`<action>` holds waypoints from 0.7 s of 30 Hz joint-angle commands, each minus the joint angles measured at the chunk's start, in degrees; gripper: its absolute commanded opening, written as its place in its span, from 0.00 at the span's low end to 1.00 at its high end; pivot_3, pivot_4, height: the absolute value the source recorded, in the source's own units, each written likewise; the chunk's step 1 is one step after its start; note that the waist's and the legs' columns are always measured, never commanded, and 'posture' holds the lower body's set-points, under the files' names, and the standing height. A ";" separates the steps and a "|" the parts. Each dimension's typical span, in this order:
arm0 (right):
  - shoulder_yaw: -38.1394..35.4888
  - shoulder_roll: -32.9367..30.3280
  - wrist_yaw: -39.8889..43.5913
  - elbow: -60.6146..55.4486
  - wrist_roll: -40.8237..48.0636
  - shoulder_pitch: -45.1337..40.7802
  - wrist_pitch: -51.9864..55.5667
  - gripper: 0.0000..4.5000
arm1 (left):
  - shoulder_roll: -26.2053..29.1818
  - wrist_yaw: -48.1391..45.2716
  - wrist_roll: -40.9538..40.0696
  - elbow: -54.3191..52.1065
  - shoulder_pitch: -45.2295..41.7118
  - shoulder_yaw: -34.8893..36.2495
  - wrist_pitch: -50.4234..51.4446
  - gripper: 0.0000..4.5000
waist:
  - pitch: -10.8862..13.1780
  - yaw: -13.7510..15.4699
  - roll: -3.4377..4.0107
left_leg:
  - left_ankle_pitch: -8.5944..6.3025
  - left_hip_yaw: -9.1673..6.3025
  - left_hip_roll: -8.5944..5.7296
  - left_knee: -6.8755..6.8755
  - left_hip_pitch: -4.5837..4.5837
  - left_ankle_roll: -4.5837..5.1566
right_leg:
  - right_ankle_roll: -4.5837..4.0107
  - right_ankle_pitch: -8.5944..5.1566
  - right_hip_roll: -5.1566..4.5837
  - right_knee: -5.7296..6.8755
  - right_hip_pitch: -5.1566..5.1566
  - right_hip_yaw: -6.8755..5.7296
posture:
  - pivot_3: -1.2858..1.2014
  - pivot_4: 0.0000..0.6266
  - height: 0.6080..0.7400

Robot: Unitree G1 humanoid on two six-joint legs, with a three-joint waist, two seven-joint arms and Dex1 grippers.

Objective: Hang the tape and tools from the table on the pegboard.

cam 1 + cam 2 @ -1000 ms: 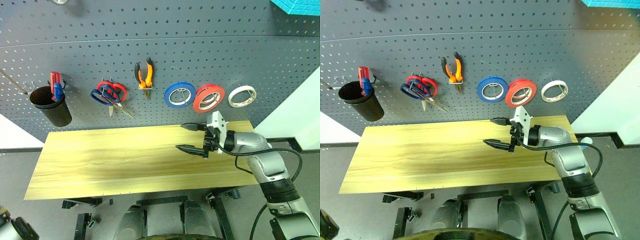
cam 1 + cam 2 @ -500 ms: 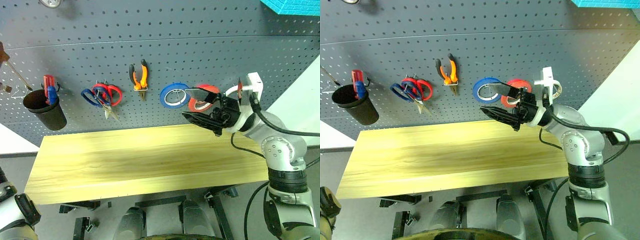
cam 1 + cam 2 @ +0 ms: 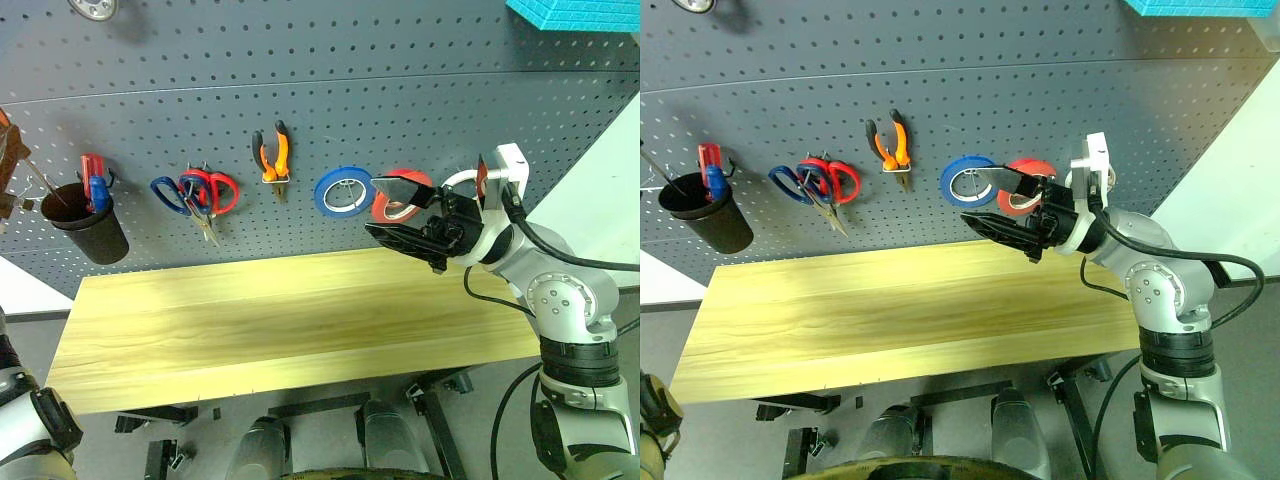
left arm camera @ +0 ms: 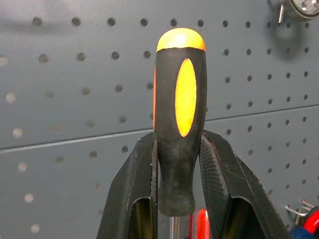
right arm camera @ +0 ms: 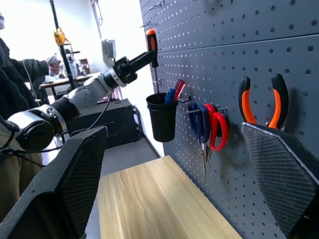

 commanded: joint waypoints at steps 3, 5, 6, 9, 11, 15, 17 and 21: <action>-0.59 -0.57 0.33 -1.99 0.75 0.17 -0.38 1.00 | -0.33 -0.13 0.09 1.84 0.14 0.36 -1.82 0.18 | -0.32 0.00 -0.01 | -0.01 0.00 0.00 0.00 0.01 0.01 | 0.00 0.00 0.00 0.02 0.00 0.00 | 0.50 0.06 0.98; -0.48 -0.57 0.36 -1.89 0.72 0.10 -0.32 1.00 | -0.76 -0.02 0.31 2.91 0.17 0.06 -1.96 0.18 | -0.40 -0.01 -0.01 | -0.01 0.00 0.00 0.02 0.01 0.02 | 0.00 0.01 0.00 0.02 0.01 0.00 | 0.50 0.06 0.98; -0.41 -0.60 0.40 -1.88 0.70 0.09 -0.29 1.00 | -1.00 -0.01 0.45 3.42 0.18 -0.12 -2.06 0.18 | -0.43 -0.02 -0.02 | -0.01 0.00 0.00 0.04 0.02 0.02 | 0.00 0.01 0.00 0.05 0.01 0.00 | 0.50 0.06 0.98; -0.30 -0.69 0.78 -2.03 0.97 0.17 -0.09 1.00 | -1.54 -0.01 0.63 4.39 -0.02 -0.50 -2.12 0.18 | -0.50 -0.01 -0.05 | -0.03 0.00 0.00 0.11 0.02 0.06 | 0.00 0.01 0.00 0.13 0.01 0.00 | 0.50 0.05 0.98; -0.36 -0.67 0.92 -2.20 1.28 0.15 0.12 1.00 | -1.86 0.03 0.79 4.84 -0.25 -0.95 -2.16 0.18 | -0.54 0.01 -0.05 | -0.04 0.00 0.00 0.20 0.02 0.07 | 0.00 0.01 0.00 0.22 0.01 0.00 | 0.50 0.05 0.98; -0.63 -0.23 0.97 -2.63 1.94 0.24 0.08 1.00 | -2.52 0.54 1.22 5.61 -0.90 -1.82 -2.05 0.18 | -0.56 0.04 -0.05 | -0.04 -0.01 -0.01 0.44 0.01 0.08 | 0.00 0.01 0.01 0.48 0.02 0.01 | 0.50 0.05 0.98; -1.13 0.23 0.83 -2.84 2.43 0.24 -0.46 1.00 | -2.90 0.79 1.31 5.91 -1.20 -2.19 -1.97 0.18 | -0.56 0.02 -0.05 | -0.05 -0.01 -0.02 0.63 0.01 0.08 | -0.01 0.01 0.02 0.63 0.03 0.02 | 0.50 0.05 0.98; -1.38 1.13 0.54 -3.19 2.10 0.28 -2.44 1.00 | -3.67 1.31 1.61 5.89 -1.50 -3.00 -1.97 0.18 | -0.60 0.04 -0.07 | -0.03 -0.01 -0.02 0.80 0.07 0.08 | -0.04 0.13 0.06 0.65 0.13 0.02 | 0.50 0.05 0.98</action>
